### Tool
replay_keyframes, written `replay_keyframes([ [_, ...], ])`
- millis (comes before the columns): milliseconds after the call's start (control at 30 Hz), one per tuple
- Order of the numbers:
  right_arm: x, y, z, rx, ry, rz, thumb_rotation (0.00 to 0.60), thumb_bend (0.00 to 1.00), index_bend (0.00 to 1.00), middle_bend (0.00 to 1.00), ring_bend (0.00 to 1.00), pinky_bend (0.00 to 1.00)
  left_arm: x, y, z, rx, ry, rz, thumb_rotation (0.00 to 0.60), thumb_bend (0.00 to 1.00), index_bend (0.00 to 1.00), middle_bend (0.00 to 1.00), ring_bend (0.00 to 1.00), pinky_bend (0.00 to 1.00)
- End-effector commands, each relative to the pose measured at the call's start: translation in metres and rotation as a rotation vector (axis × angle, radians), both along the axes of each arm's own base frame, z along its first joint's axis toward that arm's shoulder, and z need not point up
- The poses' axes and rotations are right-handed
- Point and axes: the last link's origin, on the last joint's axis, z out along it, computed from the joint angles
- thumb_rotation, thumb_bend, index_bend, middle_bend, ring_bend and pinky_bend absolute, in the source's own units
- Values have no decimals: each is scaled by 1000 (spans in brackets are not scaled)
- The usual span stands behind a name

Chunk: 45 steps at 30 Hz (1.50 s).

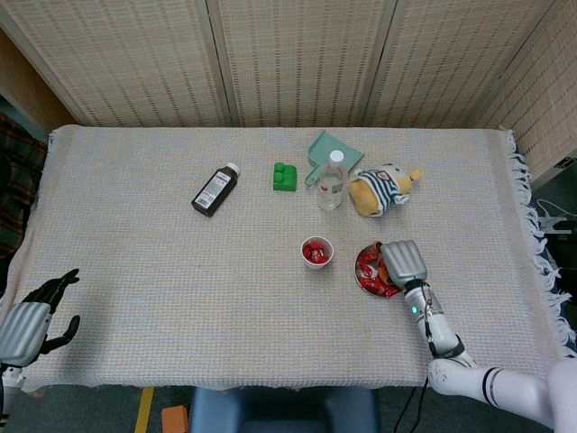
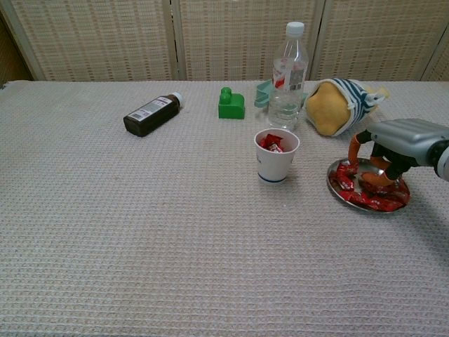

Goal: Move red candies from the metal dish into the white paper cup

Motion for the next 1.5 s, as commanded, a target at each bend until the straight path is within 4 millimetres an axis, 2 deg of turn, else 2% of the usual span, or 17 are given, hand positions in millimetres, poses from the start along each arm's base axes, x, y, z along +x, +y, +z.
replay_keyframes([
  [33,2,-3,-4,6,-1,4,600,315,391,878,811,1000,0,0,0,-1,0,2,600,465,23,165,145,281],
  [500,-5,-7,-11,6,18,-8,600,315,432,878,812,1000,-2,1,0,-1,4,10,600,464,23,162,145,281],
  [1000,3,-5,-11,14,-3,6,600,315,405,878,812,1000,-2,1,0,-3,4,11,600,465,25,162,145,282],
  [1267,5,-5,-19,26,10,7,600,315,403,878,812,1000,-2,0,0,-3,3,10,600,464,26,163,145,282],
  [1500,5,-6,-23,8,14,10,600,315,488,878,819,1000,-2,1,1,-3,1,10,600,465,27,164,146,283],
])
